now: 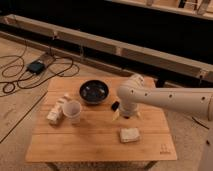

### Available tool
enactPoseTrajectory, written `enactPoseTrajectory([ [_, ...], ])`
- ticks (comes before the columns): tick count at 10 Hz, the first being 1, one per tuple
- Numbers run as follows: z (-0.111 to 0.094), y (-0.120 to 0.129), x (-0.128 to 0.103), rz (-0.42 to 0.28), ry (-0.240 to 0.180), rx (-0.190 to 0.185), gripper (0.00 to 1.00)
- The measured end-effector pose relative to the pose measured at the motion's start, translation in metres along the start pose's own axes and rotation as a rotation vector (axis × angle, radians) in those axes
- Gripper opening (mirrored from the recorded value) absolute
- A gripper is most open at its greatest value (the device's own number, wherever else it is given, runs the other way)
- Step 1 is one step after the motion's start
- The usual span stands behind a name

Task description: Place the white sponge in the ceramic cup

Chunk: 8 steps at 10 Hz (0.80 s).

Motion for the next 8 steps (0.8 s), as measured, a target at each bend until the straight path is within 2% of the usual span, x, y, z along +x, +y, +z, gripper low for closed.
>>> enactPoseTrajectory([
  [2, 0.007, 0.0, -0.017, 0.02, -0.021, -0.008, 0.8],
  [6, 0.024, -0.004, -0.033, 0.038, -0.042, 0.041, 0.8],
  [8, 0.033, -0.001, -0.036, 0.036, -0.052, 0.054, 0.8],
])
